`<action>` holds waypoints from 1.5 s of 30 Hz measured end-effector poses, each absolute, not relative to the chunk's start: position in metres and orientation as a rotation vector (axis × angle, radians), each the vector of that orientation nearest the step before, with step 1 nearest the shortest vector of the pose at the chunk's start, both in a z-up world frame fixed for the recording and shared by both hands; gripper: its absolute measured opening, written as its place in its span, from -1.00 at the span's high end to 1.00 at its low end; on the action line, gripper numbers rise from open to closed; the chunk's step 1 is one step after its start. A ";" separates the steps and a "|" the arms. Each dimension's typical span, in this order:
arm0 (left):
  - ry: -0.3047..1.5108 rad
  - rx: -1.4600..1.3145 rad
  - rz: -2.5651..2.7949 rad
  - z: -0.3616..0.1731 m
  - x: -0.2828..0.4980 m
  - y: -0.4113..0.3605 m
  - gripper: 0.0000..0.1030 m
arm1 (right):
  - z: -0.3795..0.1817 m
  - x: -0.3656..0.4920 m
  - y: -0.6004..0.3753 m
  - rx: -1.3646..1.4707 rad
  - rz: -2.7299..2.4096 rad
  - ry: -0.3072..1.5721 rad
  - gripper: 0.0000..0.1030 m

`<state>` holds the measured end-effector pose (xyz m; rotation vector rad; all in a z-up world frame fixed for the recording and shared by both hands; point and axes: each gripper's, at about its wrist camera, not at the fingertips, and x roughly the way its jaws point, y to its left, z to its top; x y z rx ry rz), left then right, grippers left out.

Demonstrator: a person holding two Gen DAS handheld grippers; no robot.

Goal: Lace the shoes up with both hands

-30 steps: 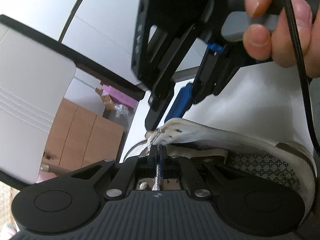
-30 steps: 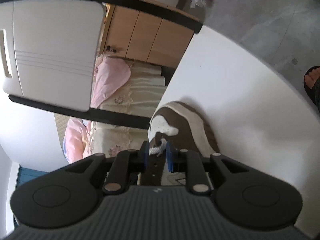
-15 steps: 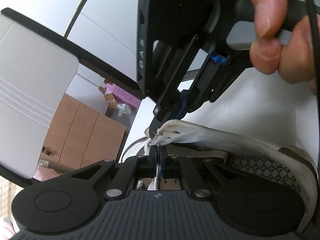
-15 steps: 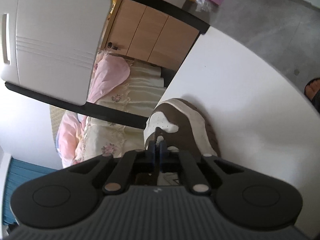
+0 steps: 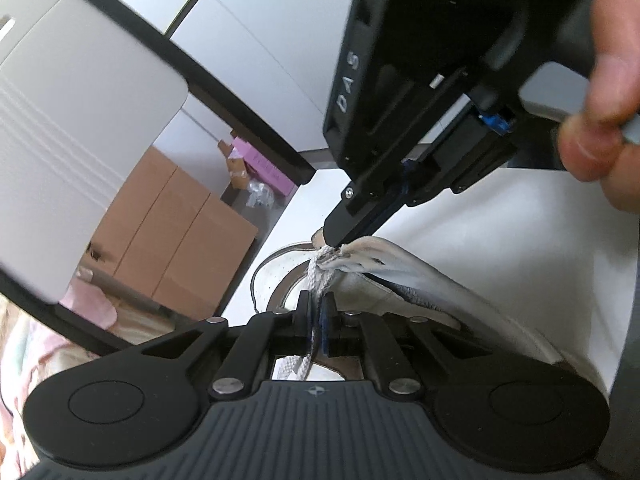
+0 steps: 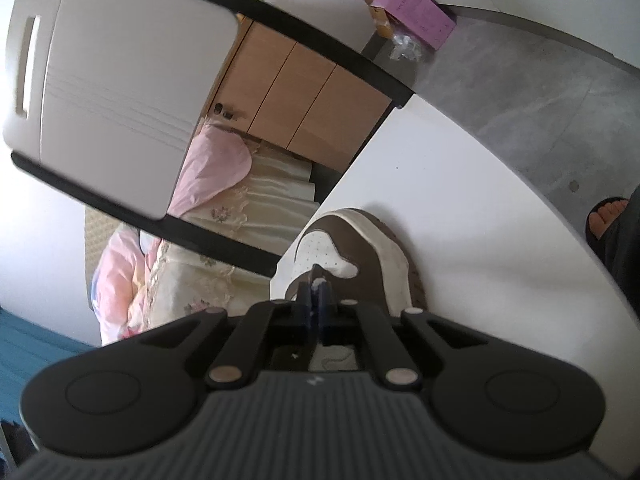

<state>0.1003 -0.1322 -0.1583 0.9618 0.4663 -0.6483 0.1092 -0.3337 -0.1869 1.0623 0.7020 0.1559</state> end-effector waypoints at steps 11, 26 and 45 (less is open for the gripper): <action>0.476 0.897 -0.607 -0.161 0.092 -0.133 0.90 | -0.186 0.101 -0.340 1.086 0.159 0.691 0.93; 0.436 0.800 -0.616 -0.162 0.084 -0.122 0.91 | -0.197 0.104 -0.348 1.250 0.239 0.713 0.39; 0.500 0.718 -0.554 -0.165 0.093 -0.120 0.82 | -0.179 0.092 -0.339 1.066 0.140 0.621 0.96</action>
